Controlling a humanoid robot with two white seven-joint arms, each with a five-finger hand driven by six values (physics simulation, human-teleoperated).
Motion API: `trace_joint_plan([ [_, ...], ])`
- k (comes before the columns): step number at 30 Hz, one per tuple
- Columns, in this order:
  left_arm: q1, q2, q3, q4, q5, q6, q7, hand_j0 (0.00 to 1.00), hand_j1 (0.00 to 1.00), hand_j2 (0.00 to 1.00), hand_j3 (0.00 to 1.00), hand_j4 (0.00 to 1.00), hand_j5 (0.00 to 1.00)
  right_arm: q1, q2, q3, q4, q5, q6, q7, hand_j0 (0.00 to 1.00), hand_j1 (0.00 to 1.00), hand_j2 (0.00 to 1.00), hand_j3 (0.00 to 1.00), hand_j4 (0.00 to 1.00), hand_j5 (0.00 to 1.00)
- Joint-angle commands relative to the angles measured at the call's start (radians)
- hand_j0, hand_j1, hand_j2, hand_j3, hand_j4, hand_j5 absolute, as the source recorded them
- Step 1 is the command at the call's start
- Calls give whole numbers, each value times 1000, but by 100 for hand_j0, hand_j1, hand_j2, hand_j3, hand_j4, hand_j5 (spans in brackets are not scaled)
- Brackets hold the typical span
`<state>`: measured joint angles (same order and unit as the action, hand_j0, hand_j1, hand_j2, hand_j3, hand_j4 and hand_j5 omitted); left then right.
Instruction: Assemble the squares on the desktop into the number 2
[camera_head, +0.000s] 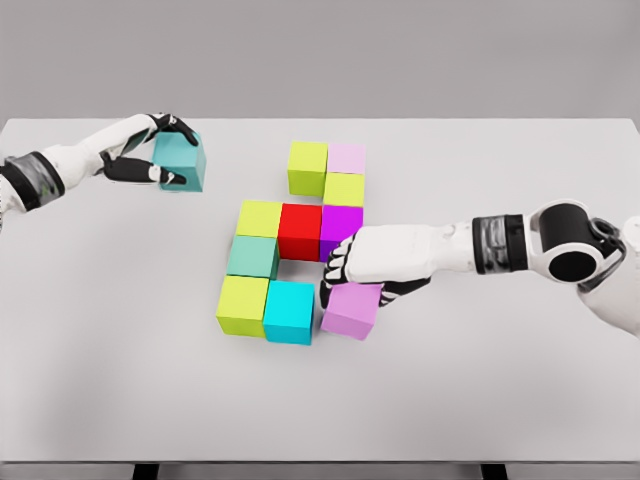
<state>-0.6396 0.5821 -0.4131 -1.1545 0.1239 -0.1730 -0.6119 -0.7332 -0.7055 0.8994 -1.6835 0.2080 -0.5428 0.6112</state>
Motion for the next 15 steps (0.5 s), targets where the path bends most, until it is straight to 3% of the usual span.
trace_joint_plan([
  [1, -3, -42, -6, 41, -23, 1, 1, 34, 34, 34, 34, 34, 34, 0, 1, -1, -4, -6, 1, 0, 55, 55, 55, 55, 55, 55],
  [13, -158, -143, -135, 226, -44, -5, 1, 34, 34, 34, 34, 34, 34, 0, -9, -2, -24, -6, 0, 0, 59, 59, 59, 59, 59, 59],
  [15, -166, -145, -138, 234, -44, -8, 1, 34, 34, 34, 34, 34, 34, 0, -12, -4, -25, -4, -6, 0, 74, 74, 74, 74, 74, 74],
])
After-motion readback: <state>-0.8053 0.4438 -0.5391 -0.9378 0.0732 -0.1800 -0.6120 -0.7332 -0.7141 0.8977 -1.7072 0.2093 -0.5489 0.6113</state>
